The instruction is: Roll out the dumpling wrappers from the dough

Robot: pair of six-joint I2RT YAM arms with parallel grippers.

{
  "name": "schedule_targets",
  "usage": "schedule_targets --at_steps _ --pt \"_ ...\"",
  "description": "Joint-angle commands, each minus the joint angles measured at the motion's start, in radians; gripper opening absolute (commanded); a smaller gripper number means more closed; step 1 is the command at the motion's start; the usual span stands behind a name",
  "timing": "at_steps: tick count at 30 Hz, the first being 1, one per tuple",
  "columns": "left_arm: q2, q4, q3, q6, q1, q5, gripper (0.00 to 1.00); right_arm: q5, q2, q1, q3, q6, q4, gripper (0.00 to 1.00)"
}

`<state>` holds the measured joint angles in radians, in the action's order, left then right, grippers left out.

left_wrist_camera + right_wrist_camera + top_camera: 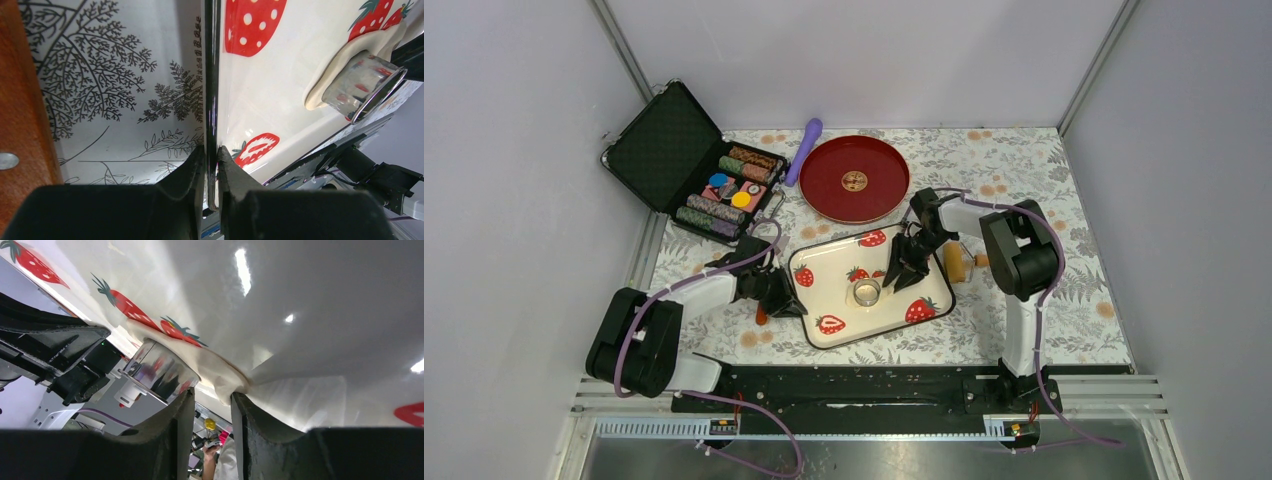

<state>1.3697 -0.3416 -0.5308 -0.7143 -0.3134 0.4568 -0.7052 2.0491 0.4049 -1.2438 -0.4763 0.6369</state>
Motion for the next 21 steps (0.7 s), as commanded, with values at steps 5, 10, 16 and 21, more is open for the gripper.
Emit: schedule_targets --at_steps 5,10,16,21 --pt "0.033 -0.01 0.0 0.042 -0.004 -0.102 0.0 0.059 0.03 0.005 -0.019 -0.001 -0.055 0.25" --pt "0.037 -0.02 -0.003 0.047 -0.004 -0.113 0.0 0.113 0.005 0.005 -0.015 0.028 -0.028 0.16" --pt "0.042 -0.025 -0.006 0.051 -0.004 -0.116 0.0 0.142 -0.024 -0.001 0.001 0.036 -0.029 0.13" --pt "0.044 -0.032 -0.006 0.058 -0.004 -0.123 0.0 0.155 -0.052 -0.018 0.012 0.04 -0.029 0.13"
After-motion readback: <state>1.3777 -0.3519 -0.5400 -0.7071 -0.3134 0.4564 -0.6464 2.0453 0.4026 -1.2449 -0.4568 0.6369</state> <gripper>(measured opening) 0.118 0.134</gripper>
